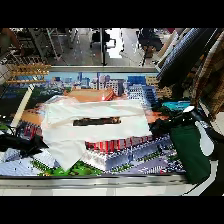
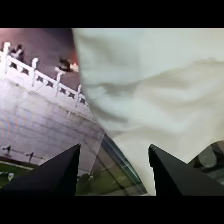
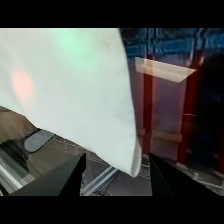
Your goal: Fold the clothes and pants, and hang the long-sleeved shirts on hangers.
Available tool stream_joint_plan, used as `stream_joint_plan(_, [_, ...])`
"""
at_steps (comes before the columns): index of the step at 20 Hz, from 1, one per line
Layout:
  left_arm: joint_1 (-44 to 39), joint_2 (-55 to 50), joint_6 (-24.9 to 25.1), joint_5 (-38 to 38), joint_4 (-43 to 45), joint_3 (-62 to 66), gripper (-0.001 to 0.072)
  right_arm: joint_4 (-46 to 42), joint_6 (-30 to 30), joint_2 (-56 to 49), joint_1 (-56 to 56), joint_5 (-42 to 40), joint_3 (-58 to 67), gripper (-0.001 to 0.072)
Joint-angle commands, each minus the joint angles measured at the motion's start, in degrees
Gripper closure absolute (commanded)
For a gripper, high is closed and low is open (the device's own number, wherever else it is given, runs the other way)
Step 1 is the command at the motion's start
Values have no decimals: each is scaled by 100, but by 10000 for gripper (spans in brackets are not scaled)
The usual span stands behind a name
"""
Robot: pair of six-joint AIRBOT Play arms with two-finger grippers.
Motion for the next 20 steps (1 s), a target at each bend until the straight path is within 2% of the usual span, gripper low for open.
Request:
stream_joint_plan(1, [-256,120,107,702,-271,-573,229,-24,-22,-39,256,-299,-55,253])
stream_joint_plan(2, [-348,118,107,935,-428,-634,230,-35,-20,-48,361,-380,-57,295])
stream_joint_plan(3, [-459,118,109,1126,-586,-667,231,-33,-24,-46,452,-409,-52,463])
stream_joint_plan(4, [-581,114,109,1213,-654,-669,301,-31,-31,-42,496,-400,-55,655])
stream_joint_plan(5, [-680,114,111,1215,-647,-667,537,-31,-26,-26,498,-326,-52,689])
stream_joint_plan(6, [-732,116,138,1130,-649,-662,693,-87,-26,33,483,-205,-52,690])
stream_joint_plan(9, [-564,284,675,140,-479,-649,705,-710,-70,455,472,326,-184,691])
stream_joint_plan(11, [-232,529,708,-463,-103,-656,705,-1204,-98,1062,470,304,-848,691])
stream_joint_plan(13, [138,894,643,-647,-144,-734,705,-1569,-175,1880,470,105,-1908,692])
stream_joint_plan(16, [581,1445,597,-1491,63,-761,705,-1676,-170,3088,470,-72,-3379,692])
stream_joint_plan(18, [791,1749,601,-1617,-227,-682,704,-1613,11,3654,472,46,-3681,692])
stream_joint_plan(20, [850,1777,608,-1635,-990,-417,704,-1327,153,3980,472,42,-3381,692])
